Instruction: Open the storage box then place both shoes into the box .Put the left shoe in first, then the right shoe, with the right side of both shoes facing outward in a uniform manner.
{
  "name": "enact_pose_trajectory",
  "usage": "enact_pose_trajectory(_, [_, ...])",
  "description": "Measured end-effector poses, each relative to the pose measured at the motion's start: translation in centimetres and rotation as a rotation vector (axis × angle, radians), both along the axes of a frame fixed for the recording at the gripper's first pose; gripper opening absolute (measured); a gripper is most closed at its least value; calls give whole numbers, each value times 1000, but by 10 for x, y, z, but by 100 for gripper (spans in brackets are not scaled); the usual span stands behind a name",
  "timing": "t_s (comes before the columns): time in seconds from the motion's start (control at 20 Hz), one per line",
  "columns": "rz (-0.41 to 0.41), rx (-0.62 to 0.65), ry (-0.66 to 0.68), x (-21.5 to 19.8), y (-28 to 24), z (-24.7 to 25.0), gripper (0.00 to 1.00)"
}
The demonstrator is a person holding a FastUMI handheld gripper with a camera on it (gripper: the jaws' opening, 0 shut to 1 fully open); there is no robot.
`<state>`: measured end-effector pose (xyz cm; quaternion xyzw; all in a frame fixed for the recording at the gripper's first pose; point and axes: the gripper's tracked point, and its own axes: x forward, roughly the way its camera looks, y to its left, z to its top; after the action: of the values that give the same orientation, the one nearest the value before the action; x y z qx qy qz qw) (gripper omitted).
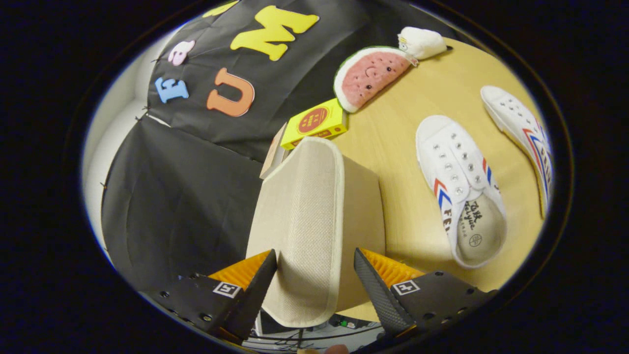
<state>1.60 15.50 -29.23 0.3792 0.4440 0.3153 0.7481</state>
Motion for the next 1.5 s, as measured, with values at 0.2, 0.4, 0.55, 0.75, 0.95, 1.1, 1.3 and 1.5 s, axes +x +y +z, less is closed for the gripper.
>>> enact_pose_trajectory(0.2, [18, -9, -7, -5, -4, 12, 81])
enact_pose_trajectory(0.4, [-34, -20, -32, 20, -23, 30, 37])
enact_pose_trajectory(0.55, [-15, -30, -49, 3, -25, 50, 6])
enact_pose_trajectory(0.75, [4, -16, -115, 0, -12, 90, 0])
enact_pose_trajectory(0.95, [50, -6, -197, -10, 15, 147, 0])
enact_pose_trajectory(1.1, [98, 0, -274, -21, 55, 186, 0])
enact_pose_trajectory(1.3, [151, 10, -311, -31, 120, 213, 0])
enact_pose_trajectory(1.5, [210, -19, -354, -40, 181, 222, 4])
